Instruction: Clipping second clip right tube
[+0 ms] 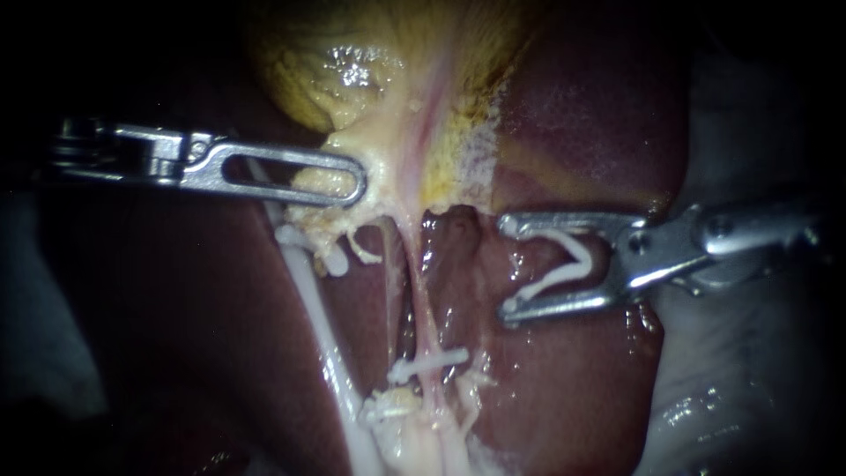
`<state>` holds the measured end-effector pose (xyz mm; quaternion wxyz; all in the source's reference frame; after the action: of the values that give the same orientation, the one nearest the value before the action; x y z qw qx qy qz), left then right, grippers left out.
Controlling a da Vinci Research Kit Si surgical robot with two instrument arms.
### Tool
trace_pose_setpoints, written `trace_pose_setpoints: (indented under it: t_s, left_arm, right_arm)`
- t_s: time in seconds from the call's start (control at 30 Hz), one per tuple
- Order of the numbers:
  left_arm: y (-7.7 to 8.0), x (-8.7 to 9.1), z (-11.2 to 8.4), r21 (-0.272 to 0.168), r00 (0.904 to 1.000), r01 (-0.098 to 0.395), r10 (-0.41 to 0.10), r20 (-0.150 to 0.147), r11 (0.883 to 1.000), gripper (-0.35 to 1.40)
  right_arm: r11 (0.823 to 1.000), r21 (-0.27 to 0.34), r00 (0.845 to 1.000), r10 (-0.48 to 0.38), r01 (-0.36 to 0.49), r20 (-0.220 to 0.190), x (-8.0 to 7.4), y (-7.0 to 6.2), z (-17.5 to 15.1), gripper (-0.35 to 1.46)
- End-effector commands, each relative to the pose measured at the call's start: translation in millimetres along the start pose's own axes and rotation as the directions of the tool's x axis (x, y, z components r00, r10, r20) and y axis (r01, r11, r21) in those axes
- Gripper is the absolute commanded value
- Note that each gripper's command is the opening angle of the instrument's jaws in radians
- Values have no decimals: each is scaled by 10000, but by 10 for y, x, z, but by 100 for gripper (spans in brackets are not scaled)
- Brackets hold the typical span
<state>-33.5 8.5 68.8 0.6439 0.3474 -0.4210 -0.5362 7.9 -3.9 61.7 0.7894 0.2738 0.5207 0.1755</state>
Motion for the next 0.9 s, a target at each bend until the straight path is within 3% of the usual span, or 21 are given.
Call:
trace_pose_setpoints:
  t_s: [0.03,0.23,0.4,0.73,0.9]
  left_arm:
    - [0,0,0,-11,10000,0,0,2,10000,-35]
    - [-3,1,1,-26,10000,7,-7,17,10000,-35]
    - [-4,2,2,-34,10000,10,-10,26,10000,-35]
    - [-4,2,3,-38,10000,9,-9,30,10000,-35]
    - [-4,2,4,-41,10000,11,-10,33,10000,-35]
  right_arm:
    - [9998,15,9998,190,-190,25,-4,2,5,48]
    - [9939,210,9941,1075,-1078,144,-24,9,34,48]
    - [9844,548,9858,1655,-1670,298,-31,5,54,47]
    - [9614,1382,9674,2472,-2378,-548,-17,-2,70,43]
    - [9564,1441,9624,2648,-2542,-600,-16,-2,73,35]
